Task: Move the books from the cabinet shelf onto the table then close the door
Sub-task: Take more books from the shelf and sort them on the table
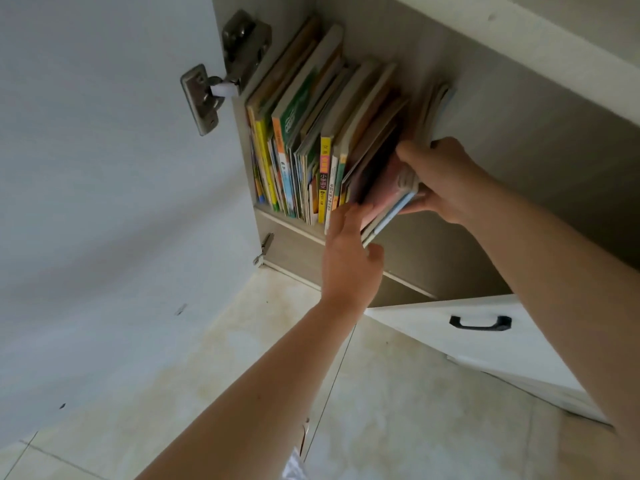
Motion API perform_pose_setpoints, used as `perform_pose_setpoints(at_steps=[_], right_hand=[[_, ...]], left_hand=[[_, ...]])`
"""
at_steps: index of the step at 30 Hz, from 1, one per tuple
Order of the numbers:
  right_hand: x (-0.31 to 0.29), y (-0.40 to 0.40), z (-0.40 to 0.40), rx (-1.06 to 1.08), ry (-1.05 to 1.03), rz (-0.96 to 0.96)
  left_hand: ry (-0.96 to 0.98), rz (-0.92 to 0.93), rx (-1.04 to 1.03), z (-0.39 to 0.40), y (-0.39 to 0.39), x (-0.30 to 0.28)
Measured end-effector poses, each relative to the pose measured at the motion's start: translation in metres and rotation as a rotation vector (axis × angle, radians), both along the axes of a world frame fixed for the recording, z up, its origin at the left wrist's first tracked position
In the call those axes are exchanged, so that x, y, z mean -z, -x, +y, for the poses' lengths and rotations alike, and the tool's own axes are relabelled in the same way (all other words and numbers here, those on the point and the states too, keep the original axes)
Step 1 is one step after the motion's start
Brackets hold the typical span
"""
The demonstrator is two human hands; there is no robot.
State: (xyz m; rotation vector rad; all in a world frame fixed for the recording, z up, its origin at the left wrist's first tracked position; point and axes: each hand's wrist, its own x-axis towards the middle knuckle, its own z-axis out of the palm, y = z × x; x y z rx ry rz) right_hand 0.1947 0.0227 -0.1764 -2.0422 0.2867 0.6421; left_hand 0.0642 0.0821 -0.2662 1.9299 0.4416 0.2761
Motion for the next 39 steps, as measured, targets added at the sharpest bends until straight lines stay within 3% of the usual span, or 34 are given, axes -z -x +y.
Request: perform_pose_setpoints(at_steps=[4,12,17,23,29,39], right_hand=[[0.002,0.001,-0.009,0.038,0.015,-0.011],[0.004,-0.003,-0.015,0.047,-0.025,0.036],[0.001,-0.003,-0.014,0.032,-0.065,0.072],[-0.002,0.0,-0.012,-0.028,-0.019,0.027],[-0.011,0.006,-0.008,-0.028,0.018,-0.031],[-0.006,0.08,-0.02,-0.034,-0.11,0.099]], left_hand=[[0.025,0.08,-0.132,-0.002,0.004,0.012],[0.103,0.129,-0.106,-0.004,-0.003,0.023],[-0.02,0.055,-0.061,-0.006,-0.012,0.031],[-0.028,0.109,0.034,-0.011,-0.032,0.036],[-0.215,0.057,0.039,-0.014,-0.049,0.04],[-0.219,-0.05,0.207,0.016,0.029,0.046]])
